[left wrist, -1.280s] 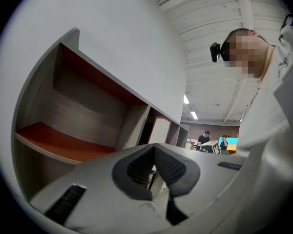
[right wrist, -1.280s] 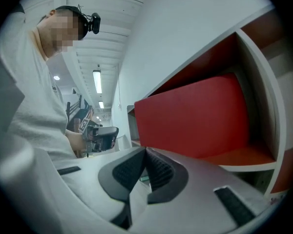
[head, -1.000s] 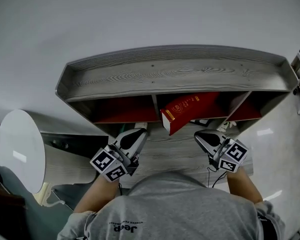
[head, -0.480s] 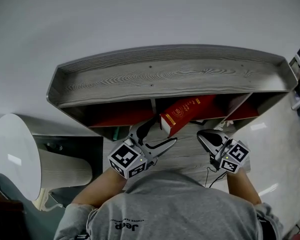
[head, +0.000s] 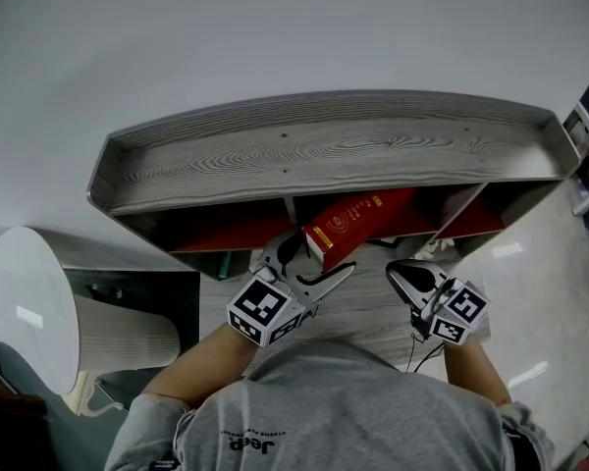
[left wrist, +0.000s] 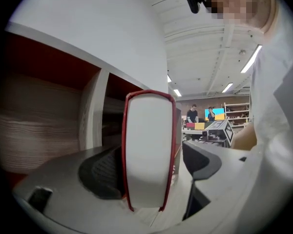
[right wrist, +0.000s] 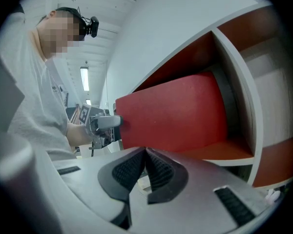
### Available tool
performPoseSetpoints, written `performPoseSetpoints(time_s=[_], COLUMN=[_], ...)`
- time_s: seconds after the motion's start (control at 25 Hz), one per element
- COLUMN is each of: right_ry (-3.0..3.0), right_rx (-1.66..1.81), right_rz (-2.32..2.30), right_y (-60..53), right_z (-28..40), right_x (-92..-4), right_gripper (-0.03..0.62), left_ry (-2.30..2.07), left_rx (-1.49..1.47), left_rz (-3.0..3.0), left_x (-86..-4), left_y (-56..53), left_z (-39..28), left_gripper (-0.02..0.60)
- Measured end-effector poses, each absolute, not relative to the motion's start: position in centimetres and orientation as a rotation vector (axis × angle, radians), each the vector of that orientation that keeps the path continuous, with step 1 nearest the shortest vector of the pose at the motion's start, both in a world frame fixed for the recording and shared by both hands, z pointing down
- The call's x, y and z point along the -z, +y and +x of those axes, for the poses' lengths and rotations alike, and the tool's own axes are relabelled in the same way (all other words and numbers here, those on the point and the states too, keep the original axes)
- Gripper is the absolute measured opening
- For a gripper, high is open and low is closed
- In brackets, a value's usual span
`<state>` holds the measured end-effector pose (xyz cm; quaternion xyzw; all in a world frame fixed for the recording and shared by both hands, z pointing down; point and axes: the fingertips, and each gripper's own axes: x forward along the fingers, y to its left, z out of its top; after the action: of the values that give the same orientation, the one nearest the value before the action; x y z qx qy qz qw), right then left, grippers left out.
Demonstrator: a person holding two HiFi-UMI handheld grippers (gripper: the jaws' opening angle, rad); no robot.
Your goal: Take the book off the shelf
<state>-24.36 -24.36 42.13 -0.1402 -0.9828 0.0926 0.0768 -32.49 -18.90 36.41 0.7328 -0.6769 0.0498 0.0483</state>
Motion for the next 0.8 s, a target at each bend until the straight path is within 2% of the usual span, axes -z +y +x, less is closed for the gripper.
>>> performPoseSetpoints(time_s=[0.12,0.16,0.24,0.8], right_ry=[-2.947,-2.946,-2.945,-2.982], right_rx=[-0.279,-0.278,-0.275,-0.226], right_rz=[-0.420,-0.420,-0.417,-0.292], right_y=[-24.4,-24.4,-24.5,-22.9], right_z=[-24.1,-24.1,-23.9,-23.3], right_x=[-42.1,-42.1,-42.1,-40.3], right_gripper=[0.006,0.006,0.006,0.006], left_ry=[-2.091,-2.108,-2.140,-2.125], left_rx=[-0.169,-0.171,-0.164,-0.097], left_rz=[2.216,2.204,2.187,2.278], left_x=[-36.5,-36.4,-36.2,-34.7], left_y=[-19.2,-19.3,-19.3,-16.3], left_z=[-32.7,-32.9,-33.2,-32.8], left_gripper=[0.383,0.361,0.261,0.252])
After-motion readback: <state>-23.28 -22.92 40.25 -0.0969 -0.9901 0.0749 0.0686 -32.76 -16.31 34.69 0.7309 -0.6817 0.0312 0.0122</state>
